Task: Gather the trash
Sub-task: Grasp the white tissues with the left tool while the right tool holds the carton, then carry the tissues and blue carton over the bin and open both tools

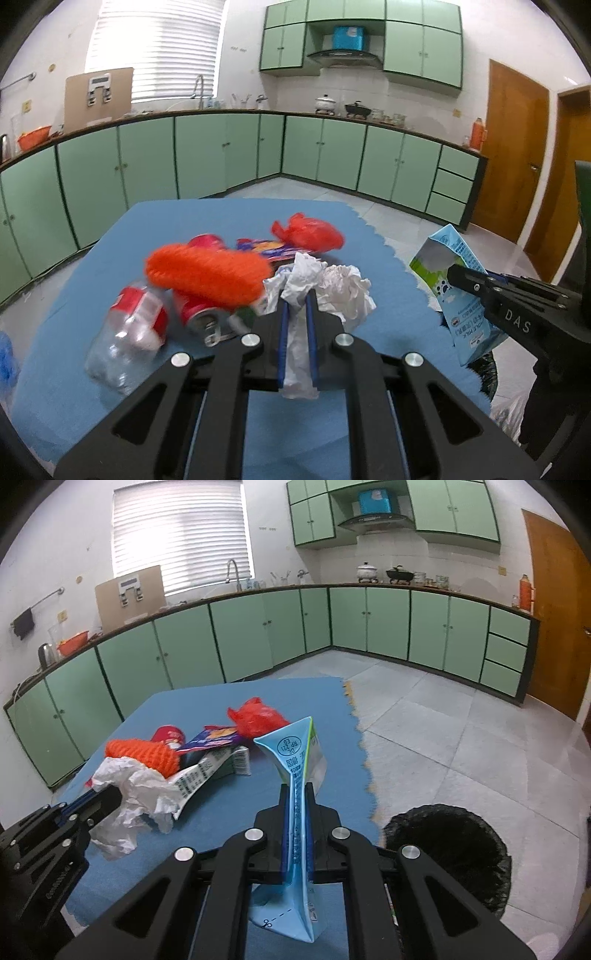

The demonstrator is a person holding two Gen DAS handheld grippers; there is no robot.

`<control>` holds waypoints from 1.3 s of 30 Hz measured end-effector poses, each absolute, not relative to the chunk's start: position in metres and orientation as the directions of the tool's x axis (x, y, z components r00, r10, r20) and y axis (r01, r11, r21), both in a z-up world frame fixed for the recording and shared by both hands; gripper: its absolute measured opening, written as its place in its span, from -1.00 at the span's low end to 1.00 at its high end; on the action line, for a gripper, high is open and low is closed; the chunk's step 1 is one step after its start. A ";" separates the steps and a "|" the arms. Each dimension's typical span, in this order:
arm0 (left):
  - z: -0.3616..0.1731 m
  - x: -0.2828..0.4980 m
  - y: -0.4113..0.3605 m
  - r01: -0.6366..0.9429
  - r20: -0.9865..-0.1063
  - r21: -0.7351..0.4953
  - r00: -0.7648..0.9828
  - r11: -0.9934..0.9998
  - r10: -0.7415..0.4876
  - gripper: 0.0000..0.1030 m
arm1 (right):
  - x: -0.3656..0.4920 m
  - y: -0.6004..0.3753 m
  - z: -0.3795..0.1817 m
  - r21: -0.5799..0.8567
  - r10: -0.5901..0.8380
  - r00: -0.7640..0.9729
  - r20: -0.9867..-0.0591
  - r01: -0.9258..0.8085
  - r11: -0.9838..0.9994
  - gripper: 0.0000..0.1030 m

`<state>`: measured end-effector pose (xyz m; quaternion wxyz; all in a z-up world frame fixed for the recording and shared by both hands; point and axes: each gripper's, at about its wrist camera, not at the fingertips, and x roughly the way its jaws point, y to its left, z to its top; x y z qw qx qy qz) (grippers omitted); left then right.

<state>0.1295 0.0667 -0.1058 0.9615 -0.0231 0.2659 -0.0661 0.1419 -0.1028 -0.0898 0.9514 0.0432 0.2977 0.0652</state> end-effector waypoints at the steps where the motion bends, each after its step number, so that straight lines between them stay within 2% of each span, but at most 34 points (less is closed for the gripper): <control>1: -0.105 0.132 0.060 0.127 -0.507 -0.082 0.849 0.989 -0.151 -0.85 | 0.141 -0.106 -0.089 0.120 0.143 0.817 -0.559 -0.091 0.989 -0.86; 19: -0.105 0.161 -0.043 0.313 -0.492 -0.103 0.809 0.944 -0.322 -0.85 | 0.119 -0.198 -0.083 0.111 -0.032 0.836 -0.548 0.111 0.988 -0.86; 39: -0.101 0.169 -0.113 0.434 -0.473 -0.097 0.772 0.896 -0.425 -0.85 | 0.101 -0.258 -0.081 0.133 -0.134 0.838 -0.529 0.237 0.962 -0.87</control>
